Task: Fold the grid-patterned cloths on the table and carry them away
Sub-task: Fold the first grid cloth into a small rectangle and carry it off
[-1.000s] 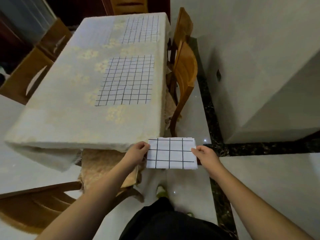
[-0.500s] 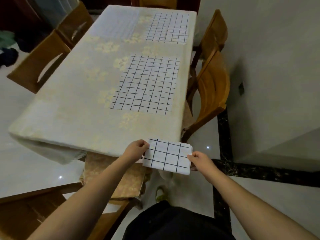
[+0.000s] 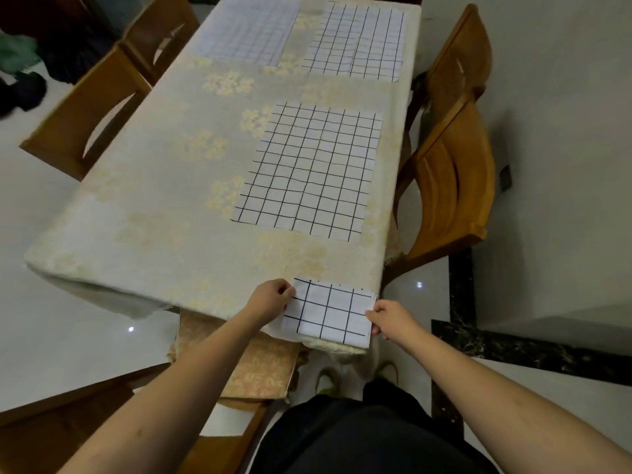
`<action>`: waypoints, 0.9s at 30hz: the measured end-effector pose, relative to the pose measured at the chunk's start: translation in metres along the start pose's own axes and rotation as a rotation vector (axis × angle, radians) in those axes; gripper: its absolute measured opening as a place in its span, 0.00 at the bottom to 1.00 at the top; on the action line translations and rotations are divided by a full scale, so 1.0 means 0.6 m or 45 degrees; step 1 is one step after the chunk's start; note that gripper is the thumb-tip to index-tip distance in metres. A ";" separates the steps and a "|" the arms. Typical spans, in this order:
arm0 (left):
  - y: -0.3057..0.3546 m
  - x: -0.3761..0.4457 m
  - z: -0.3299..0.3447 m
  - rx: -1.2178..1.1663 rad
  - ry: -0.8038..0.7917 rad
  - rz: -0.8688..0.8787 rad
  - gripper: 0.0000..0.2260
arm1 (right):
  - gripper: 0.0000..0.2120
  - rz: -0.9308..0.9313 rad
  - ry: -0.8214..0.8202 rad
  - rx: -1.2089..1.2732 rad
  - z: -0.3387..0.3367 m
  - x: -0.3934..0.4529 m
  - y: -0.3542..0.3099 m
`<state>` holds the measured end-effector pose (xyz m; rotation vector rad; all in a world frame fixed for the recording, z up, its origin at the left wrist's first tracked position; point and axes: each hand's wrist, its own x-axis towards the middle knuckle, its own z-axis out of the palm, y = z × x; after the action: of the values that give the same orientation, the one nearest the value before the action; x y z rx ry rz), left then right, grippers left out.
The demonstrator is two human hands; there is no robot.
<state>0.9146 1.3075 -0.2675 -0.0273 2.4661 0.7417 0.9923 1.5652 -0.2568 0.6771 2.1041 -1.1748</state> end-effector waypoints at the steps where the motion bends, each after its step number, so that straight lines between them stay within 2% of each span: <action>1: -0.002 0.002 0.001 0.017 0.001 0.001 0.09 | 0.09 -0.006 0.016 -0.028 0.001 0.005 -0.002; 9: -0.015 0.011 0.001 0.144 0.047 0.033 0.10 | 0.09 -0.045 0.024 -0.277 0.009 0.028 -0.004; 13: -0.019 0.014 0.004 0.134 0.075 0.085 0.08 | 0.15 -0.082 0.134 -0.475 0.009 0.025 -0.004; 15: -0.022 0.013 0.004 0.059 0.157 0.100 0.08 | 0.19 -0.103 0.232 -0.487 0.006 0.018 -0.005; 17: -0.031 0.011 0.004 0.053 0.328 0.146 0.08 | 0.20 -0.181 0.335 -0.488 0.005 0.009 -0.007; 19: -0.044 0.009 0.007 0.186 0.472 0.343 0.08 | 0.16 -0.321 0.385 -0.519 0.011 0.002 -0.014; 22: -0.054 0.004 0.019 0.481 0.509 0.732 0.12 | 0.12 -0.599 0.363 -0.588 0.041 -0.003 -0.029; 24: -0.055 0.001 0.033 0.636 0.441 0.921 0.19 | 0.20 -0.754 0.342 -0.674 0.080 0.001 -0.032; 27: -0.055 0.000 0.051 0.785 0.287 1.023 0.25 | 0.30 -0.794 0.428 -0.868 0.139 0.014 -0.029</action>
<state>0.9361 1.2956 -0.3052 1.2155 2.7996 0.2313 0.9977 1.4855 -0.2871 -0.1285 2.8909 -0.5448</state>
